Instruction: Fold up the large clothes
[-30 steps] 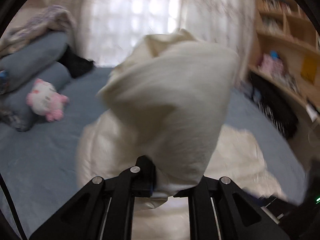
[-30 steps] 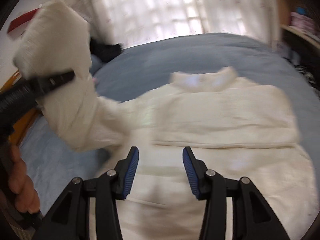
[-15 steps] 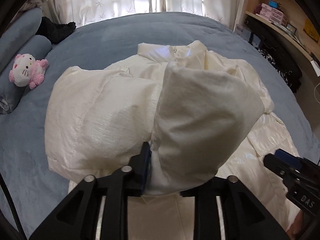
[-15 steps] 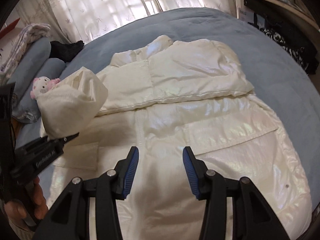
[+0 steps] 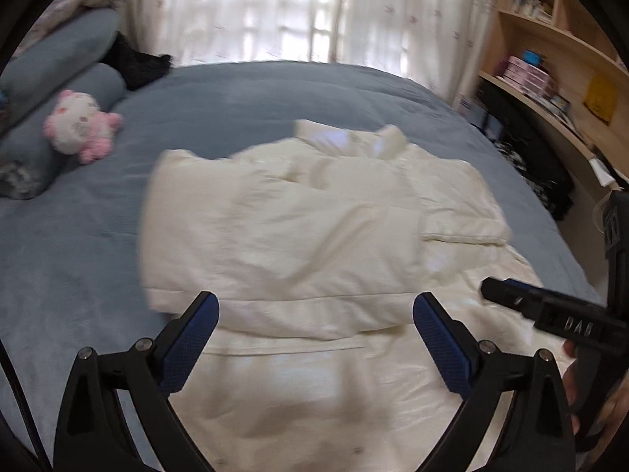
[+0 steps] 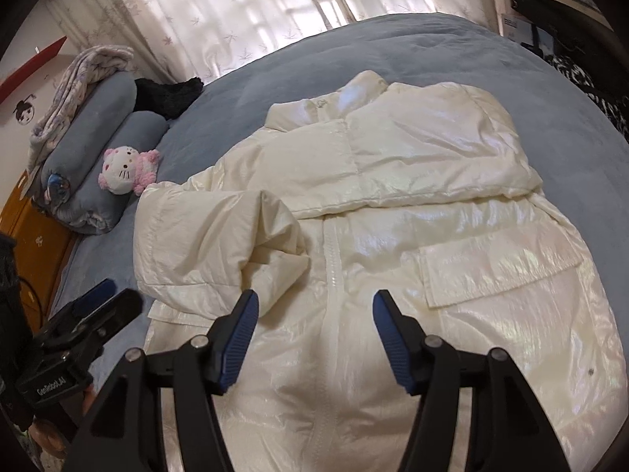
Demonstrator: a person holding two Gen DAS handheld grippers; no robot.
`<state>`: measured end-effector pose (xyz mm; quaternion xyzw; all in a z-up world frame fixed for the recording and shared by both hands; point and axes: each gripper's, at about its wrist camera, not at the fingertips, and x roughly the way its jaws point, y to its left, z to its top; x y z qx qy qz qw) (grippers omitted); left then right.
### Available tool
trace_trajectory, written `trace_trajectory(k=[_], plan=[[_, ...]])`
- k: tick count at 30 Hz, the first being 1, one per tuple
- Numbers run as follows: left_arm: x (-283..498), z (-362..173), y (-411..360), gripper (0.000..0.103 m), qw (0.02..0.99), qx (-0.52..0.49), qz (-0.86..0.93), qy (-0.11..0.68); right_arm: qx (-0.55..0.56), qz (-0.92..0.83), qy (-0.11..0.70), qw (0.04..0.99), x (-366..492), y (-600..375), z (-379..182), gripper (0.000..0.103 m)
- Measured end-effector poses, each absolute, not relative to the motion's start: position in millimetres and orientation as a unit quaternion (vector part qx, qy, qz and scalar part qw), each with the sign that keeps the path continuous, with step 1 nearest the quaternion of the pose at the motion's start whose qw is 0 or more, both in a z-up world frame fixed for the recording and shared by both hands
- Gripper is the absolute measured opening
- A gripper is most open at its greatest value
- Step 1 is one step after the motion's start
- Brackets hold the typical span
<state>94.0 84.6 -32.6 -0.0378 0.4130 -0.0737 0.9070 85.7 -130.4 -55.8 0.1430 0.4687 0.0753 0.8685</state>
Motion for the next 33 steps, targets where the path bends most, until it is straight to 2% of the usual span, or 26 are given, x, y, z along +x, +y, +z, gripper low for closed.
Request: trace_trajectory(k=[6, 12, 14, 15, 16, 18, 23, 27, 30, 33], plan=[[83, -37, 135, 0.098, 0.908, -0.087, -0.023, 0.410, 0.167, 0.123, 0.489, 0.847, 118, -111, -65, 0.061], [90, -62, 169, 0.098, 0.893, -0.127, 0.012, 0.432, 0.143, 0.138, 0.510, 0.837, 155, -80, -82, 0.059], [93, -69, 178, 0.098, 0.887, -0.145, 0.013, 0.439, 0.151, 0.147, 0.523, 0.826, 165, -74, -93, 0.042], [93, -72, 182, 0.098, 0.885, -0.153, 0.013, 0.440, 0.148, 0.152, 0.531, 0.820, 169, -68, -99, 0.022], [94, -75, 183, 0.098, 0.884, -0.155, 0.013, 0.441, 0.141, 0.154, 0.532, 0.821, 170, -65, -100, 0.008], [95, -76, 187, 0.098, 0.884, -0.157, 0.019, 0.440, 0.103, 0.160, 0.509, 0.840, 164, -54, -85, 0.004], [95, -66, 191, 0.098, 0.896, -0.162, 0.030, 0.411, 0.045, 0.183, 0.386, 0.903, 148, -46, 4, 0.004], [107, -56, 185, 0.098, 0.902, -0.148, 0.030, 0.403, 0.041, 0.137, 0.334, 0.932, 165, -75, 44, 0.004], [119, -50, 178, 0.098, 0.906, -0.125, 0.030, 0.403, 0.058, 0.080, 0.347, 0.933, 188, -108, 36, 0.004], [142, -46, 170, 0.098, 0.904, -0.094, 0.041, 0.415, 0.061, 0.007, 0.389, 0.919, 217, -144, 2, 0.004]])
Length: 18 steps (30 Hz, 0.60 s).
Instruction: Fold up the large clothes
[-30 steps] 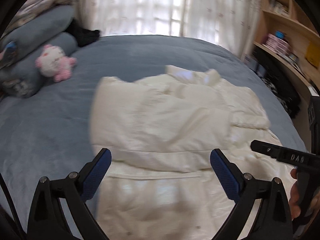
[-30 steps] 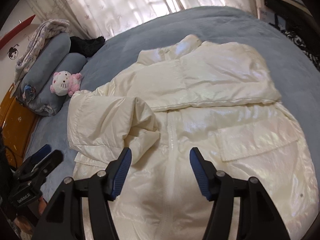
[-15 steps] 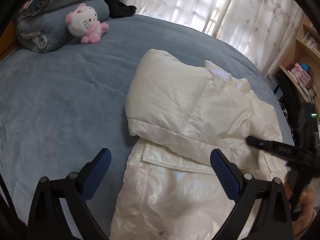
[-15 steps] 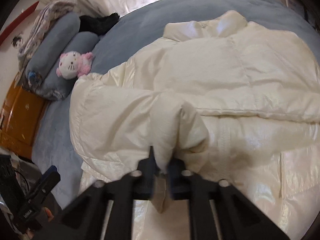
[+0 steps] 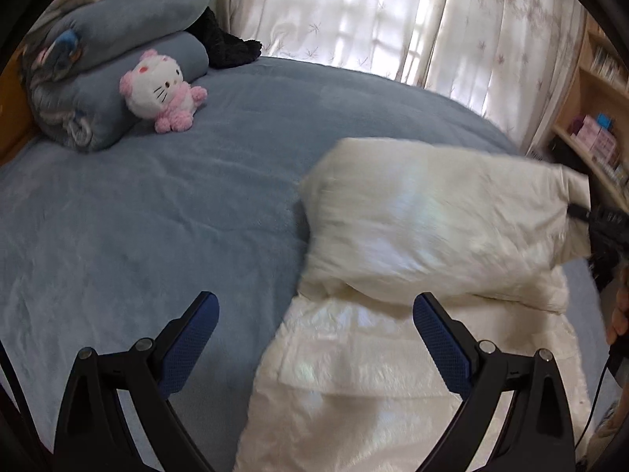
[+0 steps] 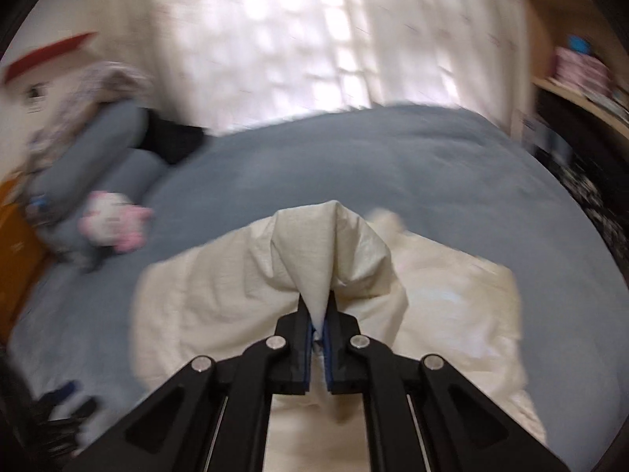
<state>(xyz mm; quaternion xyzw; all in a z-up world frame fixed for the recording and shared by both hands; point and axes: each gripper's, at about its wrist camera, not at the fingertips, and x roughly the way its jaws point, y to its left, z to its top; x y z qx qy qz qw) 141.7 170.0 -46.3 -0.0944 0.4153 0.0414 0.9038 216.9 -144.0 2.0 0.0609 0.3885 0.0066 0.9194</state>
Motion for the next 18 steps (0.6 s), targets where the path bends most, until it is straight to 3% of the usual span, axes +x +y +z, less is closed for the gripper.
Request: trace_trajectory(k=[3, 7, 12, 18], plan=[[169, -46, 161, 0.098, 0.902, -0.078, 0.044, 0.422, 0.069, -0.024, 0.449, 0.891, 242, -171, -51, 0.004], [217, -54, 142, 0.098, 0.895, -0.086, 0.026, 0.437, 0.079, -0.032, 0.466, 0.881, 257, -183, -88, 0.006], [273, -84, 129, 0.093, 0.884, -0.086, 0.047, 0.457, 0.067, -0.035, 0.469, 0.880, 265, -180, -102, 0.007], [305, -133, 127, 0.095, 0.865, -0.122, 0.059, 0.484, 0.041, -0.016, 0.469, 0.882, 267, -184, -121, 0.008]])
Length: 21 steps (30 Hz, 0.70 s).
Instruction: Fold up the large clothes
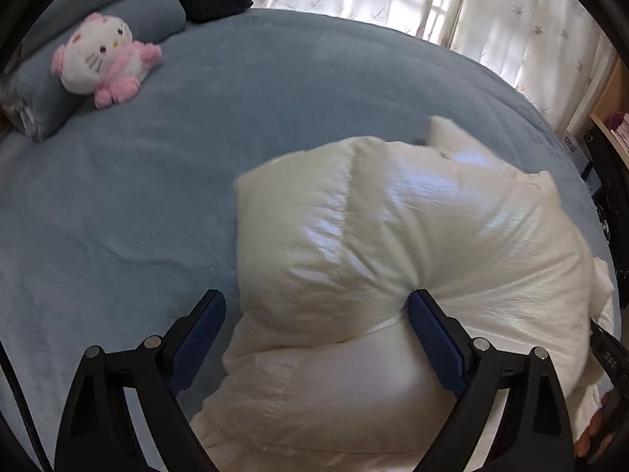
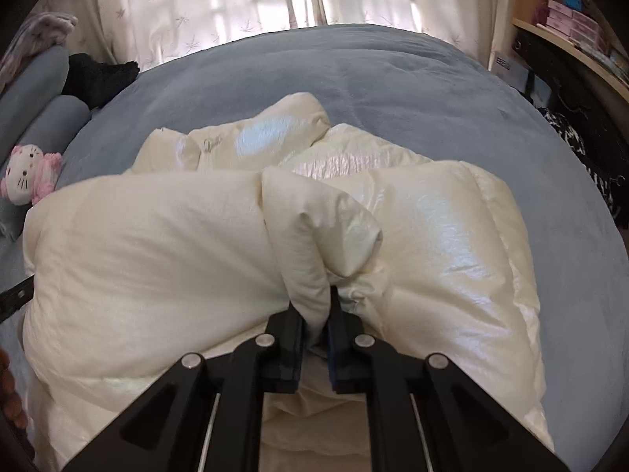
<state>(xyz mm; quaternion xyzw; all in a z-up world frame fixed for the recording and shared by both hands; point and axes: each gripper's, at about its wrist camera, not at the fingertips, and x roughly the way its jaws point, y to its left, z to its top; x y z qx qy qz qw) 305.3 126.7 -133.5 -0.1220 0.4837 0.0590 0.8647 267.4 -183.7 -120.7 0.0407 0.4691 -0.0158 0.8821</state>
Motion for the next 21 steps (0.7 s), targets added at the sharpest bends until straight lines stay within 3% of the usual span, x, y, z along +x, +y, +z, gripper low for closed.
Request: trace_trajectory(k=[9, 17, 21], plan=[[305, -150, 128, 0.099, 0.866, -0.118, 0.079, 0.480, 0.055, 0.000, 0.461, 0.886, 262, -189, -134, 0.009], [284, -96, 111, 0.094, 0.898, -0.080, 0.070, 0.428, 0.050, 0.002, 0.462, 0.885, 248, -197, -92, 0.015], [278, -59, 102, 0.093, 0.917, -0.082, 0.056, 0.385, 0.057, -0.038, 0.434, 0.898, 233, -205, -58, 0.042]])
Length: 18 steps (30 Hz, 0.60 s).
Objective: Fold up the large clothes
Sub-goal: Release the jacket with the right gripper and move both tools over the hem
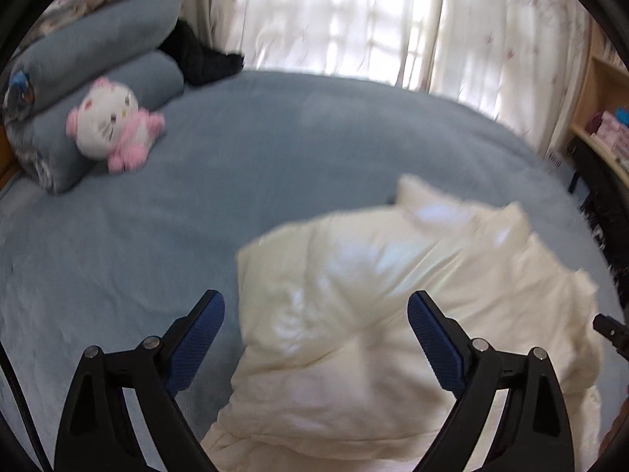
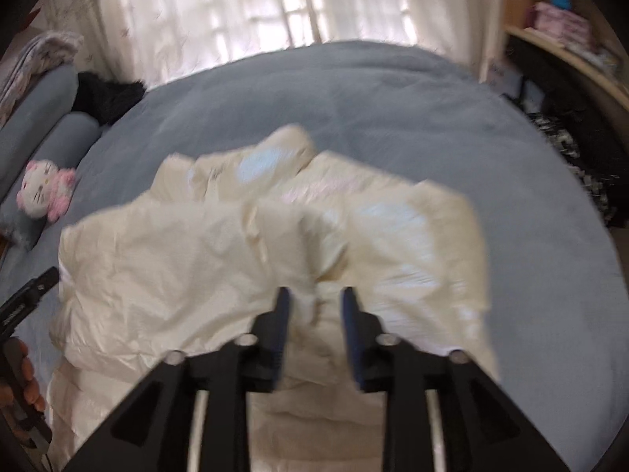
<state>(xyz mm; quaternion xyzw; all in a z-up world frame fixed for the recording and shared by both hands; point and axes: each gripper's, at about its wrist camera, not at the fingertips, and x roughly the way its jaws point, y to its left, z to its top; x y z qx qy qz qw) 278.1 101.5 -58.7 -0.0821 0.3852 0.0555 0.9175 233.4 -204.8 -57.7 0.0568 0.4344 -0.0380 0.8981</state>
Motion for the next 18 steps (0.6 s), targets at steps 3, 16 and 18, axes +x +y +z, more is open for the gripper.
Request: trace_trajectory(k=[3, 16, 18], plan=[[285, -42, 90, 0.079, 0.924, -0.092, 0.043, 0.369, 0.097, -0.001, 0.388, 0.916, 228, -201, -35, 0.045], [350, -94, 69, 0.067, 0.906, -0.059, 0.065, 0.415, 0.043, 0.019, 0.414, 0.909, 302, -127, -76, 0.045], [351, -101, 65, 0.067, 0.904, -0.046, 0.054, 0.421, 0.053, 0.023, 0.450, 0.891, 308, -137, -94, 0.045]])
